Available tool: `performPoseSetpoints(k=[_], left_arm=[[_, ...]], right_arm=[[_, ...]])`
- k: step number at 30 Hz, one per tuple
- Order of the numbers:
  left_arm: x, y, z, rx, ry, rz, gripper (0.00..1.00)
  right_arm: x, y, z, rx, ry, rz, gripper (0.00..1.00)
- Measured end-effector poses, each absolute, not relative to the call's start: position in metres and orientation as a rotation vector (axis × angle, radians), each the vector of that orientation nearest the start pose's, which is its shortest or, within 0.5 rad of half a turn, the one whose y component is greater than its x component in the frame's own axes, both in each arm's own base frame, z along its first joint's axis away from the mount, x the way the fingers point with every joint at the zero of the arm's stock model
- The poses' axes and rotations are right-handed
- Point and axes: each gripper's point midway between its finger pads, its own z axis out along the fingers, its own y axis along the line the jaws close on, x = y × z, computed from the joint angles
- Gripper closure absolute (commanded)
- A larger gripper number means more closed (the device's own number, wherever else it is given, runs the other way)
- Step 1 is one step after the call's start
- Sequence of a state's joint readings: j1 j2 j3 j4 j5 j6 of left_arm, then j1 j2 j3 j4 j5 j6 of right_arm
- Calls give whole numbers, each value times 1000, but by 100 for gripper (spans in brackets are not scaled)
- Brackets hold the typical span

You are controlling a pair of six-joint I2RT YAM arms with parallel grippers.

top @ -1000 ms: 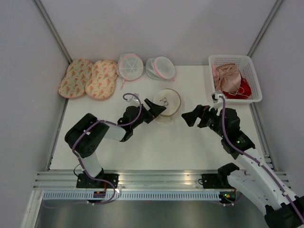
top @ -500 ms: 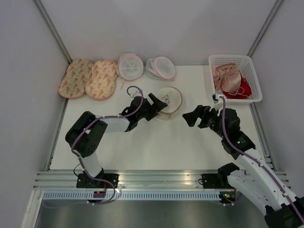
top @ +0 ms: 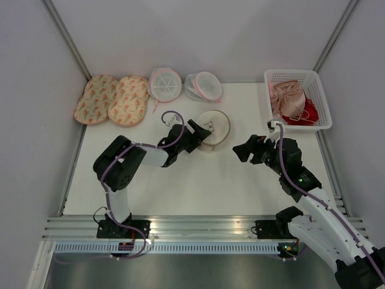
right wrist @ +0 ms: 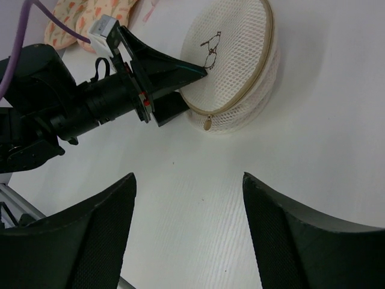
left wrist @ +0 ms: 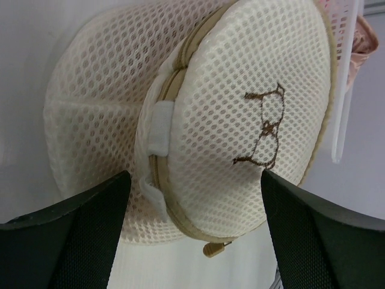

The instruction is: Unzip the laundry bag and remove the bra

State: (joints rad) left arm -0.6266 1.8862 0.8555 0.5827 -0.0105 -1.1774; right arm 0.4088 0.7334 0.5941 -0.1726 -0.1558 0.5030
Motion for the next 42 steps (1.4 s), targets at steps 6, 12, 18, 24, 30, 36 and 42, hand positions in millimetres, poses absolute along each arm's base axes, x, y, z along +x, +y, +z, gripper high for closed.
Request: performPoseSetpoints(k=[6,12,18,24,30,36,42], left_arm=[[396,-325,76,-599,2033,-1123,15],[409,-332,87,-580,1974,-1162,48],[412,-338,86,-558,1958,-1218,98],[396,-332,90,-559,1949,-1273,98],[359,-315,100,-635,1965,-1317,98],[330,-304,119,-681,1945,-1338,98],[324,-299,124,-702,1951,-1332,98]], right_arm=[[251,160,192,-16,1988,753,36],[251,160,189,-18,1995,750,62],[254,160,180,-9,2026,735,99],[259,166,160,2,2076,709,77],[258,199,126,-59,2166,691,41],[252,228,96,-134,2236,657,44],[247,259,97,-211,2220,672,46]])
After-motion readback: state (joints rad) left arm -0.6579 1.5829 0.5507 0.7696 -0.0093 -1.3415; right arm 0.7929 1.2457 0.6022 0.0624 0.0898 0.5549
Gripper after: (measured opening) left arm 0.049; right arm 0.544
